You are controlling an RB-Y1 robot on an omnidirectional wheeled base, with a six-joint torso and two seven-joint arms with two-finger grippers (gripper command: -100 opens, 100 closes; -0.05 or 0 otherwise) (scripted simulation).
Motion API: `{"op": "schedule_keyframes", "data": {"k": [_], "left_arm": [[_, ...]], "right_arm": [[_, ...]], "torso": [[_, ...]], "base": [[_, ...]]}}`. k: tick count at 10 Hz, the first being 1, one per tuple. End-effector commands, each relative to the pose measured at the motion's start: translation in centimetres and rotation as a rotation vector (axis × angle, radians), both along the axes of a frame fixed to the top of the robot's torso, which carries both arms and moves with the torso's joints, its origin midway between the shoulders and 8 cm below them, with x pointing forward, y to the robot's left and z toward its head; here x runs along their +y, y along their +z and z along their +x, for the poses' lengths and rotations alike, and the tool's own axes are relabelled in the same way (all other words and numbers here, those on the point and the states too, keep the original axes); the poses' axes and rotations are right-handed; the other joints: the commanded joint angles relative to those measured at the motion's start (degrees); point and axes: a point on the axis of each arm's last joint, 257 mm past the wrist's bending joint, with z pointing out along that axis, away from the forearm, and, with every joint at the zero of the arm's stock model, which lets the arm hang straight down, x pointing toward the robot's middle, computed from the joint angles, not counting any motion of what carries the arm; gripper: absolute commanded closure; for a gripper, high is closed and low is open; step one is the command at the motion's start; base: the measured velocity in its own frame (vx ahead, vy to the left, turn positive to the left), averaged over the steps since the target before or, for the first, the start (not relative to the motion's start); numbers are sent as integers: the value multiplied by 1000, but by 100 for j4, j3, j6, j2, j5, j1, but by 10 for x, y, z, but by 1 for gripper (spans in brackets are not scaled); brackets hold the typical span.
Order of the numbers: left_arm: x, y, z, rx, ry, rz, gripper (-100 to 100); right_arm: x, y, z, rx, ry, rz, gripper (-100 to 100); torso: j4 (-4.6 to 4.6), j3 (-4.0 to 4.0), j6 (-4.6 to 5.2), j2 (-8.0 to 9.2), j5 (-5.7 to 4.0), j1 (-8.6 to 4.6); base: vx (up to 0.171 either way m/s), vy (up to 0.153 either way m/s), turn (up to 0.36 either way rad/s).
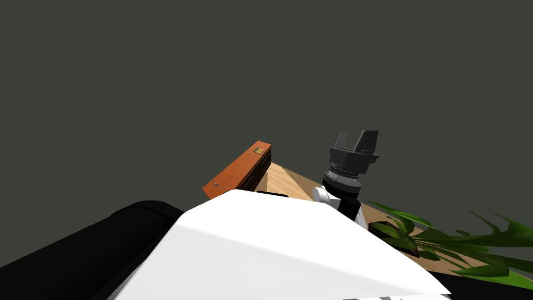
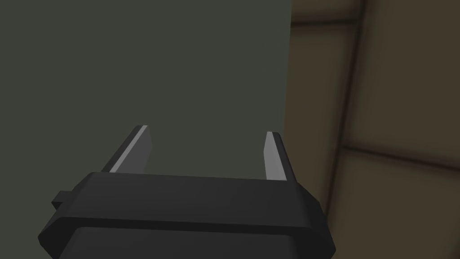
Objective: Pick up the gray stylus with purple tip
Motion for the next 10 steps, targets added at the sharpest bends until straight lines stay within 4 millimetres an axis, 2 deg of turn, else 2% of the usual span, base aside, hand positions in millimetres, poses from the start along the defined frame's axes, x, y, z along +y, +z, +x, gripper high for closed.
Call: {"op": "schedule_keyframes", "data": {"k": [1, 2, 3, 5, 6, 7, 8, 10], "left_arm": [[16, -18, -40, 110, 13, 36, -100], [28, -25, -62, 169, 18, 58, -100], [31, -27, -67, 180, 23, 62, -100], [54, -37, -112, 296, 33, 107, -100], [56, -38, -116, 303, 36, 109, -100], [67, -41, -139, 358, 42, 131, -100], [67, -41, -139, 358, 42, 131, -100], [85, -44, -179, 456, 51, 170, -100]], "right_arm": [[0, 0, 0, 0, 0, 0, 0], [0, 0, 0, 0, 0, 0, 0], [0, 0, 0, 0, 0, 0, 0], [0, 0, 0, 0, 0, 0, 0], [0, 0, 0, 0, 0, 0, 0], [0, 0, 0, 0, 0, 0, 0], [0, 0, 0, 0, 0, 0, 0], [0, 0, 0, 0, 0, 0, 0]], "torso": [[0, 0, 0, 0, 0, 0], [-1, -4, 1, -7, 2, 8], [-3, -7, -2, -12, 4, 14], [0, -1, -3, 0, 0, -5], [-1, -3, -2, -5, 1, -1], [-1, -1, -8, 0, 1, -4], [0, 1, -4, 3, 0, -3], [2, 5, -5, 9, -1, -10]], "base": [[105, 78, -491], [113, 97, -429], [74, 77, -105], [75, 61, -330], [59, 67, -130], [47, 65, -193], [33, 54, -117], [47, 65, -254]]}}
